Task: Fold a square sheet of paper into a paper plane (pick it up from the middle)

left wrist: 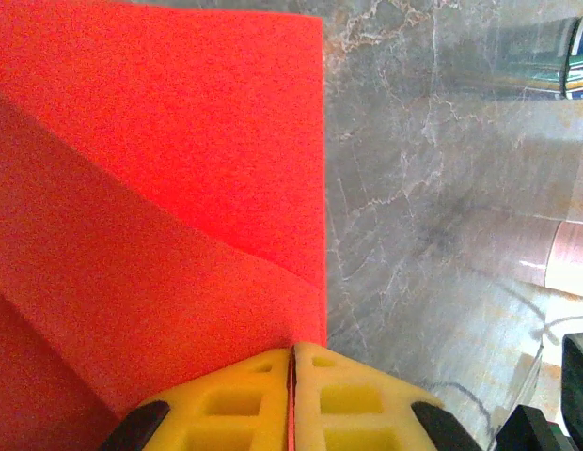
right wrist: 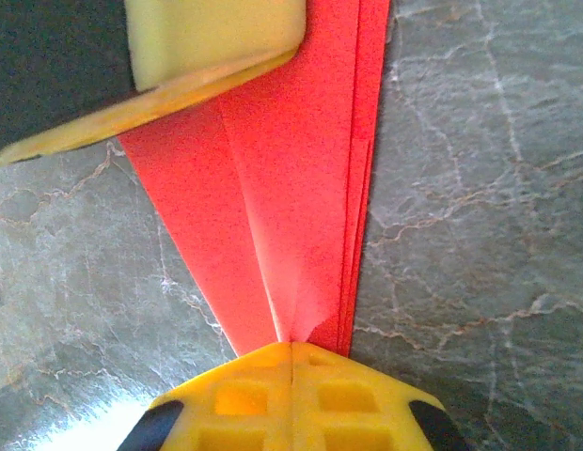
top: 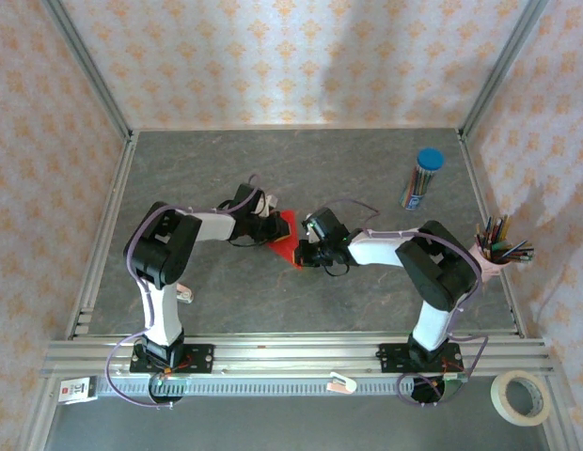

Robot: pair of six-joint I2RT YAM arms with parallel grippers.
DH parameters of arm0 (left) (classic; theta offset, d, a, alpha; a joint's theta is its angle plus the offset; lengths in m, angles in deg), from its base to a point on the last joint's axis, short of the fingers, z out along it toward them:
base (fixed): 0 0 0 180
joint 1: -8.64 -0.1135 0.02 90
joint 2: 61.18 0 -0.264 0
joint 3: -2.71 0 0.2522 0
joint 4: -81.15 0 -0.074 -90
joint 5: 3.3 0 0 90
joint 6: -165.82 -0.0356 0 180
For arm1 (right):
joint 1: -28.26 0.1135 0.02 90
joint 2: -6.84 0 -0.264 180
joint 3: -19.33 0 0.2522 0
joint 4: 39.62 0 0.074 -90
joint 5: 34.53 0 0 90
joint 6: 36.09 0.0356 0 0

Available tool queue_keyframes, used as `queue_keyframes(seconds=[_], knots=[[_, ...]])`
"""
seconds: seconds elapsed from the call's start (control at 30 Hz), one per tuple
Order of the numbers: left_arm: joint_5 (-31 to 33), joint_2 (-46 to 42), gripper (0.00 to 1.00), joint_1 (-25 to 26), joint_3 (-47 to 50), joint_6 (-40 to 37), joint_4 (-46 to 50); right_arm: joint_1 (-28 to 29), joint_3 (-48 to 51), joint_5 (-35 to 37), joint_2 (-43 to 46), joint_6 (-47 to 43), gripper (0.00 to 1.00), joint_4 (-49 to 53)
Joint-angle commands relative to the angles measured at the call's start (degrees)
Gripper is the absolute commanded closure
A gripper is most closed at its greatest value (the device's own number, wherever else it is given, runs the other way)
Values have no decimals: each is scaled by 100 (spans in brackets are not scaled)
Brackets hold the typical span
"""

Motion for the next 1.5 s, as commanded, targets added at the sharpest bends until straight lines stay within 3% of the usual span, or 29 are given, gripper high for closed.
queue_keyframes(seconds=[0.0, 0.5, 1.2, 1.33, 1.47], knots=[[-36, 115, 89, -106, -139, -285, 88, -8, 203, 644, -394, -131, 96, 1013], [366, 465, 90, -467, -408, -508, 324, -9, 273, 927, -511, -158, 97, 1351], [571, 1025, 90, -1373, -1459, -818, 510, -108, 461, 1162, -438, -205, 97, 1565], [564, 694, 90, -1425, -1514, -756, 526, -107, 408, 1122, -435, -200, 97, 1557], [518, -166, 90, -1370, -908, -346, 111, -107, 380, 1073, -441, -200, 97, 1558]])
